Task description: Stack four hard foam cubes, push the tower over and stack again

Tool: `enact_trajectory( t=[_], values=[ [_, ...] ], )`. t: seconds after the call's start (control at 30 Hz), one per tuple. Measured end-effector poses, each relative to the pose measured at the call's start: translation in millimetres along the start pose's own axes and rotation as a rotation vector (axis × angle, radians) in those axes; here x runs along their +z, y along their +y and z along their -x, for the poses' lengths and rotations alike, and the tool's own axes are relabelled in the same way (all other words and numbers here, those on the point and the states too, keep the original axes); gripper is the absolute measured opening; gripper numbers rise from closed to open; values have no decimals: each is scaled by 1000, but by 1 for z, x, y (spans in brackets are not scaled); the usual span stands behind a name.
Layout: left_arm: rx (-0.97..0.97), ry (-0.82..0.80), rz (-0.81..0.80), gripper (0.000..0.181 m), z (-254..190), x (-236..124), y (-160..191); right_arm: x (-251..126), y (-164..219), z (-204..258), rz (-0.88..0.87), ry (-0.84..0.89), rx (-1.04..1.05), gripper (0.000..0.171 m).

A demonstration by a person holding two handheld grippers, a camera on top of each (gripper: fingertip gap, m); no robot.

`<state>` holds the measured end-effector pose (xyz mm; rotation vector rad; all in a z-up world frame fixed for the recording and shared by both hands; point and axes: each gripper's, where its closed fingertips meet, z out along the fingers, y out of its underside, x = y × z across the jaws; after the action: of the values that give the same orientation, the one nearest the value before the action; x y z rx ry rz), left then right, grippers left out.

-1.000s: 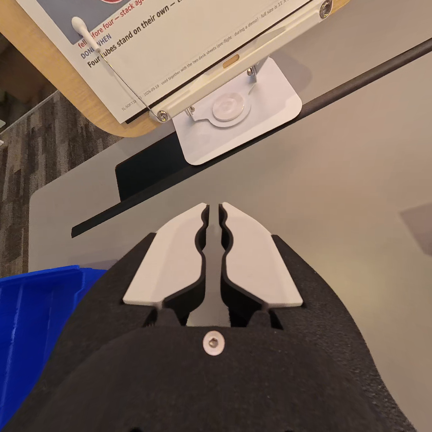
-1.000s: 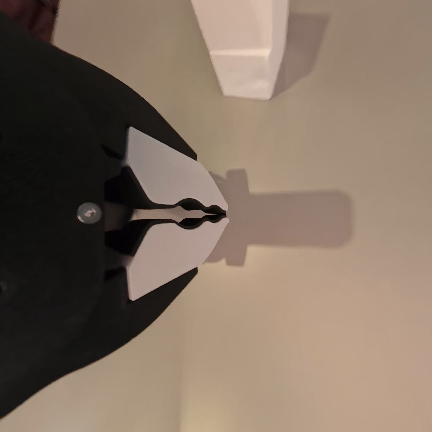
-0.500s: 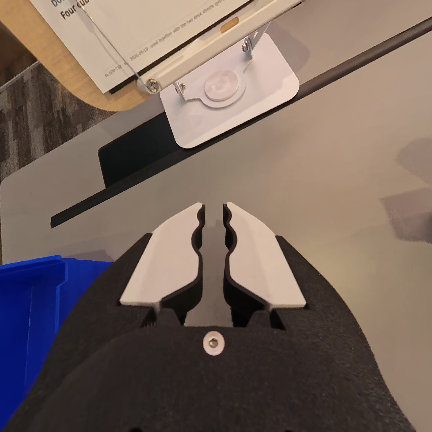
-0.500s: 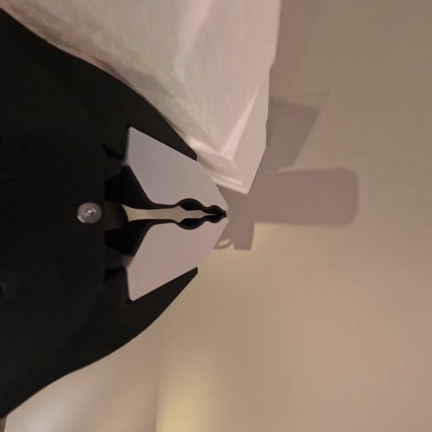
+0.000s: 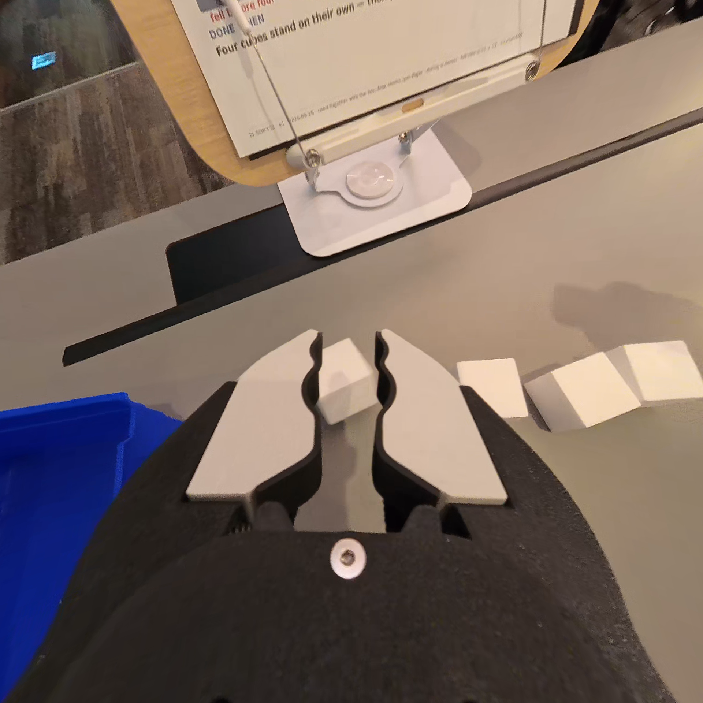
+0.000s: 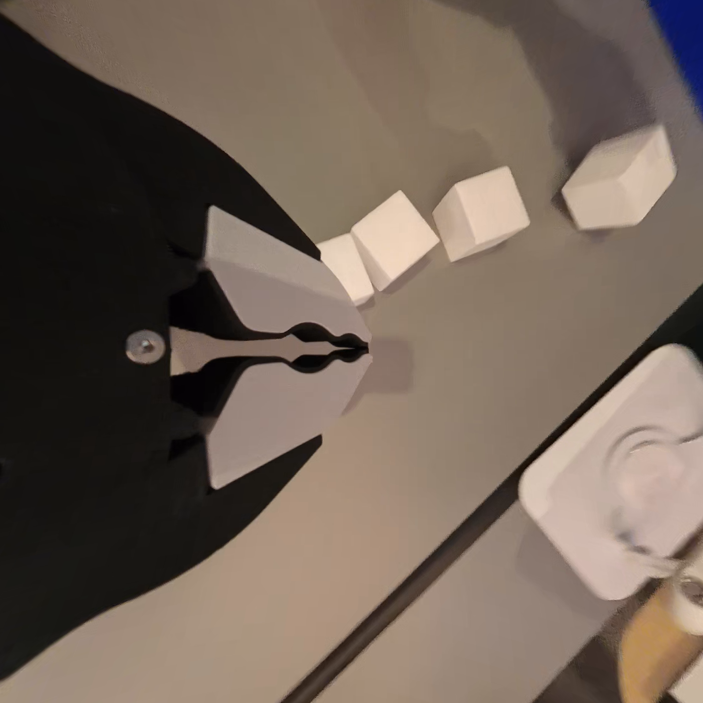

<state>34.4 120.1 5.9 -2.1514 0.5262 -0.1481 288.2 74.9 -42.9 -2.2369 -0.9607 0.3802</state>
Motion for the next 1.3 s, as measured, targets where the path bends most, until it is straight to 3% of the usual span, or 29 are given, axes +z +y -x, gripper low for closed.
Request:
enact_trajectory(
  t=[0.13, 0.2, 0.27, 0.37, 0.47, 0.63, 0.77, 0.97, 1.3],
  values=[
    [9, 8, -49, 36, 6, -8, -6, 6, 32, -30, -271, -108, -30, 3],
    [26, 12, -60, 43, 8, -8, -6, 7, 51, -45, -321, -105, 9, 8],
    [25, 7, -27, 49, 12, -2, 1, 6, 64, -56, -305, -83, 49, 19],
    [41, 16, 65, 56, 15, 16, 22, -1, 61, -59, -369, -61, 55, 21],
    [195, 45, 195, 58, 17, 36, 51, -7, 53, -54, -409, -78, 53, 27],
    [403, 94, 271, 66, 14, 53, 74, -15, 50, -50, -444, -102, 58, 28],
    [402, 103, 252, 63, 22, 61, 71, -16, 50, -51, -460, -125, 87, 29],
    [383, 137, 346, 63, 39, 73, 86, -17, 54, -54, -457, -111, 91, 29],
    [333, 234, 442, 64, 33, 90, 107, -19, 57, -60, -473, -117, 139, 30]
  ],
)
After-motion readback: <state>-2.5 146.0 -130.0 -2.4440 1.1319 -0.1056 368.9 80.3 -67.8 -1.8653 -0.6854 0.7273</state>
